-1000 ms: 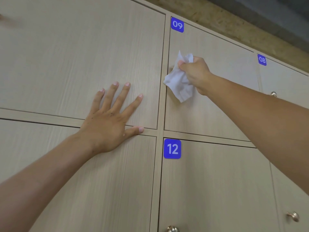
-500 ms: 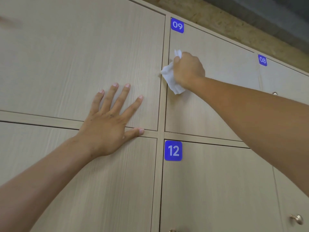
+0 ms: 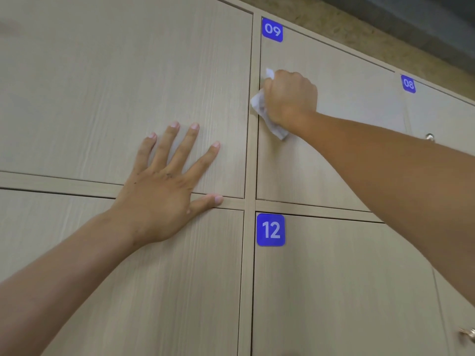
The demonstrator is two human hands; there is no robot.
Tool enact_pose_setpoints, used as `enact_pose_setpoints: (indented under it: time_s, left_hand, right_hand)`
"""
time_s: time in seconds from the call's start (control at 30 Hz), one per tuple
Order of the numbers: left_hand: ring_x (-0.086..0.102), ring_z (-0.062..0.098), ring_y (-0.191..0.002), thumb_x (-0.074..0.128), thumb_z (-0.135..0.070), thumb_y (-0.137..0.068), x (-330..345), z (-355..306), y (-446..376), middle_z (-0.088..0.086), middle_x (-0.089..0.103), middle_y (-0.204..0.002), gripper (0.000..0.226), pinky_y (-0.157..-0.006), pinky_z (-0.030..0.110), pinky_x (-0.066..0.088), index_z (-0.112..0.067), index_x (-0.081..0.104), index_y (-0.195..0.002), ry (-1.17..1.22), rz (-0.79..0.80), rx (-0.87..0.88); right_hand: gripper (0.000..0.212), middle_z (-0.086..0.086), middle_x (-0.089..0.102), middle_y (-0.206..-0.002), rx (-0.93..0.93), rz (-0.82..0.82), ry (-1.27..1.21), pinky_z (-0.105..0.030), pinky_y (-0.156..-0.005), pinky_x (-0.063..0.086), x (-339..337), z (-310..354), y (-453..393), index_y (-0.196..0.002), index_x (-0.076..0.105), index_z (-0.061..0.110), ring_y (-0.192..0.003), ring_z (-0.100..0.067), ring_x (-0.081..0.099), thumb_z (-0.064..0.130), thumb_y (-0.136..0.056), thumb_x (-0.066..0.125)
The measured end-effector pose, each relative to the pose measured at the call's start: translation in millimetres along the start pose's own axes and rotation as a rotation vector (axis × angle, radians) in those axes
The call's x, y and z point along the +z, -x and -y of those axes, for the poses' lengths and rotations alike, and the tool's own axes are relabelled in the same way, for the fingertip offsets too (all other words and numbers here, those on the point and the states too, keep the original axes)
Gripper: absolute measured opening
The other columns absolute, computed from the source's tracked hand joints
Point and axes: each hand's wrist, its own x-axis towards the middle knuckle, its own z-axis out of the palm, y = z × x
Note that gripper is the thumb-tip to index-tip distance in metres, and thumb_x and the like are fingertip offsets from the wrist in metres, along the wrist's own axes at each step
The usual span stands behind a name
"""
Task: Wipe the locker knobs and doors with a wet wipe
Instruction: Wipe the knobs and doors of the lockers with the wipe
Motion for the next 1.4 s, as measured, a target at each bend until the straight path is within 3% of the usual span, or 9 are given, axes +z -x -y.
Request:
enact_pose_setpoints:
  time_s: [0.1, 0.2, 0.4, 0.6, 0.77, 1.03, 1.17, 1.27, 1.4]
  left_hand:
    - [0.007, 0.040, -0.158, 0.010, -0.080, -0.092, 0.0, 0.0, 0.2, 0.013, 0.009, -0.173, 0.087, -0.125, 0.060, 0.013, -0.031, 0.014, -0.165, -0.010, 0.000, -0.001]
    - [0.005, 0.039, -0.158, 0.010, -0.080, -0.092, -0.3, 0.1, 0.4, 0.013, 0.007, -0.173, 0.087, -0.125, 0.059, 0.012, -0.032, 0.011, -0.165, -0.007, -0.001, -0.005]
    - [0.006, 0.039, -0.158, 0.009, -0.080, -0.092, -0.9, -0.3, 0.5, 0.013, 0.008, -0.173, 0.088, -0.125, 0.059, 0.012, -0.031, 0.012, -0.165, -0.002, 0.006, -0.001]
    - [0.000, 0.037, -0.159, 0.008, -0.081, -0.091, -3.1, -0.9, 0.6, 0.011, 0.002, -0.173, 0.088, -0.126, 0.057, 0.006, -0.033, 0.007, -0.165, 0.015, 0.019, -0.011]
    - [-0.004, 0.036, -0.159, 0.007, -0.081, -0.090, -3.3, -0.7, 0.9, 0.010, -0.003, -0.174, 0.088, -0.127, 0.056, 0.003, -0.035, 0.003, -0.165, 0.032, 0.023, -0.014]
    - [-0.001, 0.037, -0.159, 0.005, -0.082, -0.091, -2.9, -0.4, 0.3, 0.011, 0.002, -0.174, 0.088, -0.126, 0.057, 0.005, -0.034, 0.006, -0.165, 0.024, 0.036, -0.011]
    - [0.001, 0.038, -0.159, 0.004, -0.083, -0.091, -3.6, -0.3, -0.6, 0.011, 0.004, -0.173, 0.089, -0.126, 0.058, 0.007, -0.034, 0.007, -0.165, 0.030, 0.058, -0.006]
    - [0.002, 0.039, -0.158, 0.005, -0.082, -0.091, -4.1, 0.5, -0.7, 0.011, 0.005, -0.173, 0.089, -0.125, 0.058, 0.007, -0.034, 0.008, -0.165, 0.037, 0.077, -0.009]
    - [-0.012, 0.035, -0.158, 0.002, -0.084, -0.085, -6.5, -0.7, -1.9, 0.007, -0.011, -0.173, 0.090, -0.126, 0.054, -0.004, -0.039, -0.006, -0.163, 0.086, 0.094, -0.032]
  right_hand:
    - [0.042, -0.010, 0.068, -0.104, 0.206, -0.017, -0.127, -0.033, -0.072, 0.033, 4.2, 4.5, -4.9, -0.106, 0.064, 0.011, -0.093, -0.028, 0.061, 0.033, -0.104, 0.028]
    - [0.046, -0.009, 0.068, -0.110, 0.235, -0.019, -0.172, -0.031, -0.073, 0.033, 5.0, 2.6, -7.1, -0.110, 0.065, 0.010, -0.100, -0.027, 0.062, 0.034, -0.105, 0.026]
    - [0.043, -0.008, 0.065, -0.093, -0.037, 0.011, -0.118, -0.034, -0.072, 0.037, 10.4, -12.4, -4.8, -0.117, 0.063, 0.013, -0.083, -0.027, 0.057, 0.032, -0.103, 0.027]
    - [0.046, -0.011, 0.067, -0.096, -0.213, 0.044, -0.078, -0.039, -0.078, 0.042, 6.6, -20.2, -8.6, -0.127, 0.060, 0.015, -0.088, -0.031, 0.060, 0.031, -0.103, 0.024]
    - [0.036, -0.007, 0.058, -0.086, -0.142, 0.075, -0.239, -0.033, -0.070, 0.032, 5.3, -23.5, -9.5, -0.089, 0.059, 0.024, -0.081, -0.029, 0.054, 0.029, -0.102, 0.026]
    - [0.033, -0.009, 0.069, -0.101, -0.028, 0.126, -0.396, -0.038, -0.080, 0.052, -4.3, -26.2, -2.7, -0.114, 0.057, 0.009, -0.090, -0.029, 0.063, 0.025, -0.092, 0.039]
    - [0.030, -0.013, 0.064, -0.105, -0.011, 0.101, -0.237, -0.035, -0.070, 0.041, -4.2, -37.3, 3.4, -0.123, 0.052, 0.006, -0.087, -0.029, 0.056, 0.023, -0.100, 0.046]
    - [0.032, -0.008, 0.053, -0.093, 0.051, 0.078, -0.238, -0.035, -0.070, 0.037, -3.6, -43.6, 16.5, -0.119, 0.053, 0.006, -0.083, -0.028, 0.049, 0.029, -0.099, 0.044]
    - [0.024, -0.006, 0.052, -0.083, 0.071, 0.035, -0.209, -0.035, -0.065, 0.033, -2.1, -54.0, 33.2, -0.097, 0.049, 0.011, -0.077, -0.030, 0.050, 0.029, -0.103, 0.034]
